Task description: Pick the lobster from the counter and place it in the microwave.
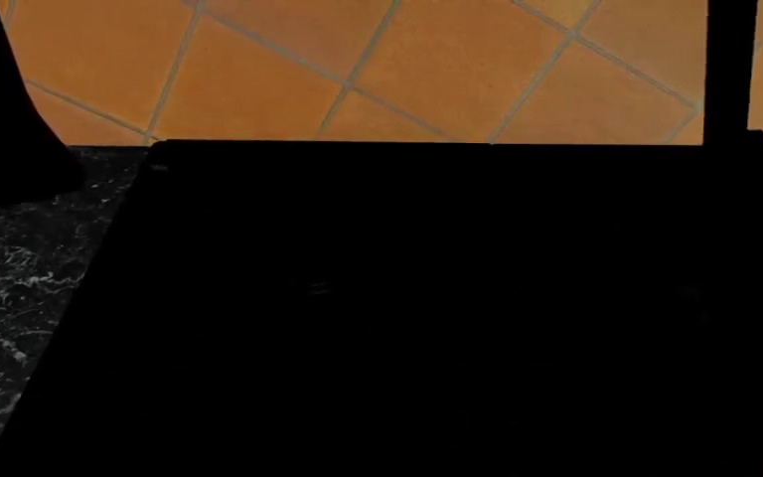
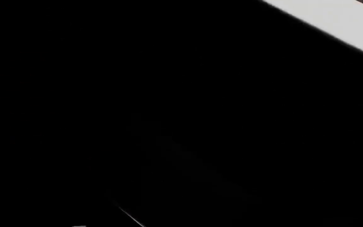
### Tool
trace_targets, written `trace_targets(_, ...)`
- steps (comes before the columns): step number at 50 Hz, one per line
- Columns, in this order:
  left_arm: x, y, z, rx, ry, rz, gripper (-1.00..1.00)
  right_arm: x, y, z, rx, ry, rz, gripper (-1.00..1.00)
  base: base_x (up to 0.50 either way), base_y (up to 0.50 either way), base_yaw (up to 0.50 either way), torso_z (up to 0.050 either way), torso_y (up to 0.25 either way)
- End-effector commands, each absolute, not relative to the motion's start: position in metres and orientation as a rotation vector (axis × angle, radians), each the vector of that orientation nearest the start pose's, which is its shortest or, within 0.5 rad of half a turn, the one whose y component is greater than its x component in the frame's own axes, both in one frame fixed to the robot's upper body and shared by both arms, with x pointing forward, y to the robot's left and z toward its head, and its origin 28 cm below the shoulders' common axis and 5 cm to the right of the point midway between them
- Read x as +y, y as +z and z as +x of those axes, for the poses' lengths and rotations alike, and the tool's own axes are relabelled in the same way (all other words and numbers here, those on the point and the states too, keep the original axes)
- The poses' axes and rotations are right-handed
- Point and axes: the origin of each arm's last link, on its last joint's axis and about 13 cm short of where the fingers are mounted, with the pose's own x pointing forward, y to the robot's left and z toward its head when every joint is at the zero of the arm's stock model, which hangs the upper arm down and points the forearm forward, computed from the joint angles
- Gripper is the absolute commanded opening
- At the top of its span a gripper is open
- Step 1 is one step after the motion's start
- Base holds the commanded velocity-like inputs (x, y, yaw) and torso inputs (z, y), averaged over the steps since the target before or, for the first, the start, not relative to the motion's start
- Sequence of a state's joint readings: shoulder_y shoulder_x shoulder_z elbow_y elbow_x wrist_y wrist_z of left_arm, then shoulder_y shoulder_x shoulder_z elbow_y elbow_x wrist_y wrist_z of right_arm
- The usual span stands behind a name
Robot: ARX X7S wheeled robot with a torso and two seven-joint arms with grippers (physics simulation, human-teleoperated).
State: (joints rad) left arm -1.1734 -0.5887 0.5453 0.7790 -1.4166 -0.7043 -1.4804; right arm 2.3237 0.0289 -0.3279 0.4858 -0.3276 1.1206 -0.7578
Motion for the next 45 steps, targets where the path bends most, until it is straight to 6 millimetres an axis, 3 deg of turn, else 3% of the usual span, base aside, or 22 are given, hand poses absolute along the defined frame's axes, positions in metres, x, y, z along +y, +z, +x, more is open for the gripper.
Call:
trace_targets(1,0.169,0.308,0.195,-0.369,0.097,-0.113,1.0,-0.103,0.576,0.17,-0.636,0.279,-0.511,1.0,0.0,0.0,0.0,0.0,0.0)
trace_targets(12,0.171,0.309,0.192,-0.37,0.105,-0.115,1.0,-0.095,0.539,0.141,-0.708,0.27,-0.531,1.0,0.0,0.0,0.0,0.0,0.0)
trace_targets(18,0.17,0.308,0.19,-0.369,0.106,-0.117,1.0,-0.105,0.518,0.13,-0.724,0.292,-0.541,1.0,0.0,0.0,0.0,0.0,0.0)
trace_targets(31,0.17,0.31,0.186,-0.376,0.108,-0.118,1.0,-0.127,0.471,0.166,-0.658,0.332,-0.358,1.0,0.0,0.0,0.0,0.0,0.0)
trace_targets(45,0.17,0.311,0.186,-0.381,0.111,-0.116,1.0,-0.135,0.438,0.181,-0.618,0.363,-0.292,1.0,0.0,0.0,0.0,0.0,0.0)
